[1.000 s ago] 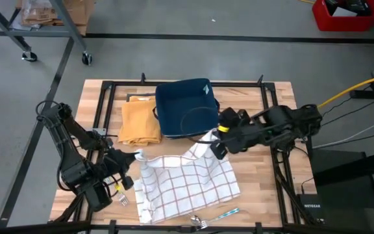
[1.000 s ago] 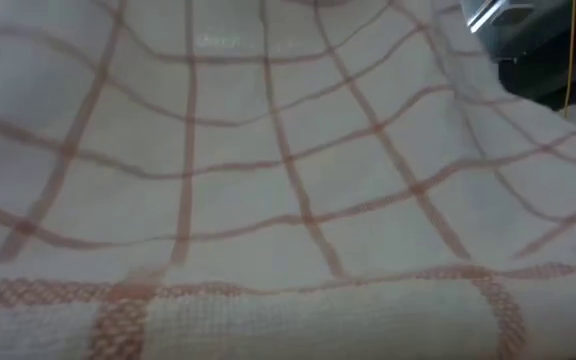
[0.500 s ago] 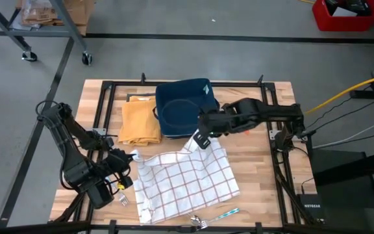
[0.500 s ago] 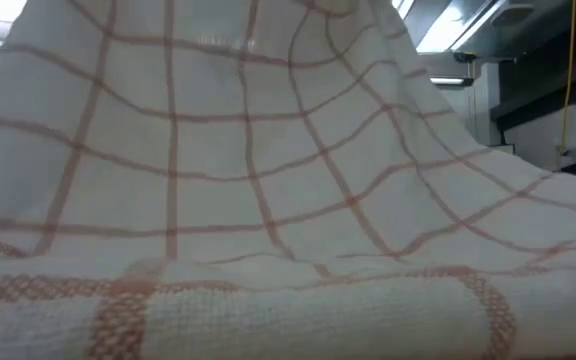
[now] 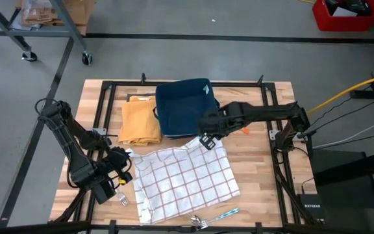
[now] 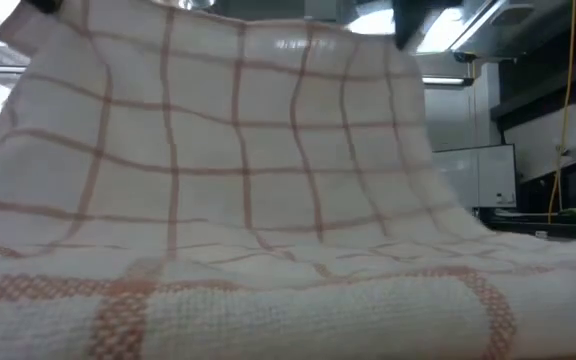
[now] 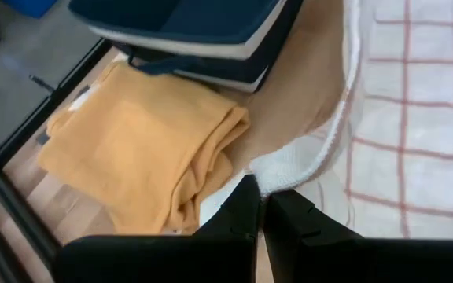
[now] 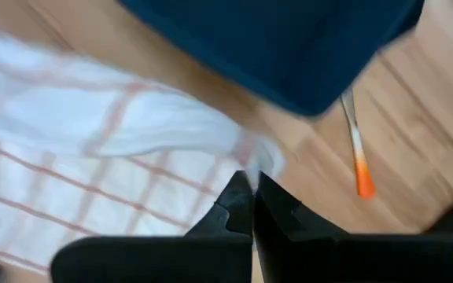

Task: Fold towel
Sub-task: Fold the white pattern towel

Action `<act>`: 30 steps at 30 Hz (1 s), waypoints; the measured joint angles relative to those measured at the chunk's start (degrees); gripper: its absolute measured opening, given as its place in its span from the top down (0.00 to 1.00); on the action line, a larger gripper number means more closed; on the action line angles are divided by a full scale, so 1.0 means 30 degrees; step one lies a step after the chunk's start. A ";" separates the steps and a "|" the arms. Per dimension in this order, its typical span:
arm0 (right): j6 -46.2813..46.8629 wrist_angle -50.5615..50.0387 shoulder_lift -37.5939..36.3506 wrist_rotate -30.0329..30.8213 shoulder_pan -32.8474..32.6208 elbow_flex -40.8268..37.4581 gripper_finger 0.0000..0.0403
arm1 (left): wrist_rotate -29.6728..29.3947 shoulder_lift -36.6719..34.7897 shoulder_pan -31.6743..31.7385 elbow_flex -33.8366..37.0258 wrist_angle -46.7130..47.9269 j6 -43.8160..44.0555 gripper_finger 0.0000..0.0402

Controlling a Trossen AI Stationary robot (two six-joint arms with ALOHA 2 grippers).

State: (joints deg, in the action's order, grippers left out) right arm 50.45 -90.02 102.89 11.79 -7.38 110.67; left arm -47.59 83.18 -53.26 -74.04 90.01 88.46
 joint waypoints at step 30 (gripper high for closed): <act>0.4125 0.9347 -0.2637 -0.9317 -0.5720 -1.2894 1.00 | 0.5710 0.1392 -0.0107 0.1480 -1.2019 -0.4142 1.00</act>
State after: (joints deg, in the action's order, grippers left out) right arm 62.82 -61.98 94.98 -16.16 -24.54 71.98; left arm -30.46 87.36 -53.58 -69.60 53.96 76.03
